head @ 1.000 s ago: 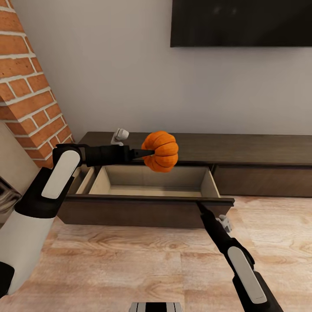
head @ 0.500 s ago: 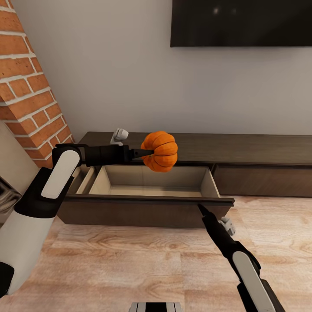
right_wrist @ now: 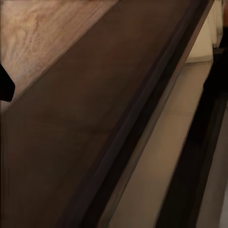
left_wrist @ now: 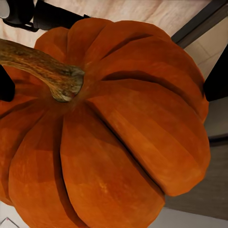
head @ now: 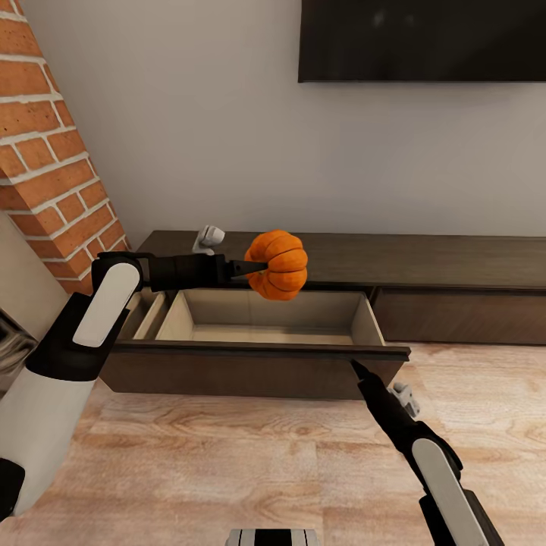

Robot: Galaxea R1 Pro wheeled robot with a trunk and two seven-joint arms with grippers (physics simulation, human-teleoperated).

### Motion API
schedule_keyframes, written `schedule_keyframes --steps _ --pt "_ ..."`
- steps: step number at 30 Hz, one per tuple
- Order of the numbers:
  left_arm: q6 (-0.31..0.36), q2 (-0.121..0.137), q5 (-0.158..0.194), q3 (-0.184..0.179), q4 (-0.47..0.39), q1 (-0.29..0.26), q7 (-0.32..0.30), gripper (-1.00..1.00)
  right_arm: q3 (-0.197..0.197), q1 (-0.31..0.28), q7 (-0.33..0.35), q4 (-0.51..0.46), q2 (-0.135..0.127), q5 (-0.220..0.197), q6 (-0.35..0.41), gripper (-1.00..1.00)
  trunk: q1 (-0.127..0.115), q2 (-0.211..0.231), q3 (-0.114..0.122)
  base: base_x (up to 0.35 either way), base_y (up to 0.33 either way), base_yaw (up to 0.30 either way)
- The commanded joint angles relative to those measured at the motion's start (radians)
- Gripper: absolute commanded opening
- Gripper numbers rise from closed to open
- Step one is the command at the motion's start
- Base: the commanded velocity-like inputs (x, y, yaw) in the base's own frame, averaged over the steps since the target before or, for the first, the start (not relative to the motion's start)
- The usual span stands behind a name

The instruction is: Place each of the two pumpkins and all three candles from the living room inside a cabinet in the living room (use any cabinet), then make sure every cabinet is closed, and position the cauldron so it is next to a table in the living room.

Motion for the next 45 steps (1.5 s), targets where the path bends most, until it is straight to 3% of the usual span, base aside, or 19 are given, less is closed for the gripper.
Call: schedule_keyframes --steps 1,6,11,16,18,20,21,23,25,26,29,30,31,33,36,37,40,43,45 --pt "0.001 0.001 -0.006 -0.001 0.002 -0.001 -0.009 -1.0 -0.003 -0.001 -0.012 -0.002 -0.001 -0.006 0.001 1.0 0.0 0.0 -0.001 0.0 0.0 0.0" --pt "0.001 0.001 -0.006 -0.001 0.011 -0.001 -0.008 -1.0 -0.043 -0.001 -0.02 -0.004 -0.001 -0.006 0.002 1.0 0.0 0.0 -0.001 0.0 0.0 0.0" --pt "0.001 0.003 -0.006 0.0 0.015 -0.001 -0.007 -1.0 -0.142 -0.001 -0.042 -0.004 -0.001 -0.008 0.018 1.0 0.0 0.0 -0.001 0.0 0.0 0.0" --pt "0.001 0.004 -0.006 0.0 0.016 -0.001 -0.007 -1.0 -0.305 -0.001 -0.049 -0.004 0.005 -0.01 0.124 1.0 0.0 0.0 -0.001 0.0 0.0 0.0" --pt "0.001 0.004 -0.006 0.0 0.017 -0.001 -0.007 -1.0 -0.388 -0.002 -0.05 -0.004 0.006 -0.01 0.172 1.0 0.0 0.0 -0.001 0.0 0.0 0.0" --pt "0.002 0.005 -0.006 0.001 0.018 -0.001 -0.007 -1.0 -0.503 -0.002 -0.05 -0.004 0.007 -0.01 0.231 1.0 0.0 0.0 -0.001 0.0 0.0 0.0" --pt "0.002 0.006 -0.006 0.002 0.018 -0.001 -0.007 -1.0 -0.53 -0.002 -0.05 -0.004 0.005 -0.01 0.243 1.0 0.0 0.0 -0.001 0.0 0.0 0.0" --pt "0.004 0.007 -0.007 0.003 0.018 -0.001 -0.007 -1.0 -0.594 -0.002 -0.055 -0.004 -0.003 -0.006 0.268 1.0 0.0 0.0 -0.001 0.0 0.0 0.0" --pt "0.005 0.011 -0.008 0.005 0.018 -0.001 -0.006 -1.0 -0.64 -0.003 -0.084 -0.004 -0.036 0.001 0.278 1.0 0.0 0.0 -0.001 0.0 0.0 0.0" --pt "0.005 0.013 -0.008 0.005 0.018 -0.001 -0.007 -1.0 -0.647 -0.003 -0.097 -0.004 -0.05 0.003 0.278 1.0 0.0 0.0 -0.001 0.0 0.0 0.0" --pt "0.005 0.021 -0.007 0.006 0.018 -0.001 -0.006 -1.0 -0.666 -0.002 -0.173 -0.003 -0.155 0.008 0.254 1.0 0.0 0.0 -0.001 0.0 0.0 0.0" --pt "0.006 0.024 -0.007 0.006 0.018 -0.001 -0.006 -1.0 -0.668 -0.002 -0.201 -0.001 -0.205 0.012 0.234 1.0 0.0 0.0 -0.001 0.0 0.0 0.0" --pt "0.006 0.025 -0.008 0.006 0.018 -0.001 -0.006 -1.0 -0.667 -0.002 -0.214 0.0 -0.231 0.015 0.226 1.0 0.0 0.0 -0.001 0.0 0.0 0.0" --pt "0.005 0.027 -0.008 0.006 0.018 -0.001 -0.006 -1.0 -0.661 -0.002 -0.245 0.007 -0.327 0.047 0.212 1.0 0.0 0.0 -0.001 0.0 0.0 0.0" --pt "0.005 0.029 -0.009 0.006 0.018 -0.001 -0.004 -1.0 -0.625 -0.002 -0.239 0.028 -0.408 0.131 0.234 1.0 0.0 0.0 -0.001 0.0 0.0 0.0" --pt "0.004 0.029 -0.009 0.006 0.018 -0.001 -0.003 -1.0 -0.607 -0.002 -0.232 0.035 -0.419 0.155 0.239 1.0 0.0 0.0 -0.001 0.0 0.0 0.0" --pt "0.005 0.03 -0.01 0.006 0.018 -0.001 0.027 -1.0 -0.519 -0.002 -0.105 0.087 -0.465 0.335 0.26 1.0 0.0 0.0 -0.003 0.0 0.0 -0.03" --pt "0.005 0.037 -0.008 0.006 0.018 -0.001 0.051 -1.0 -0.496 -0.002 0.063 0.162 -0.491 0.415 0.285 1.0 0.0 0.0 -0.006 0.0 0.0 -0.021" --pt "0.005 0.047 -0.007 0.004 0.02 -0.001 0.06 -1.0 -0.49 -0.002 0.128 0.19 -0.498 0.435 0.328 1.0 0.0 0.0 -0.007 0.0 0.0 -0.008"
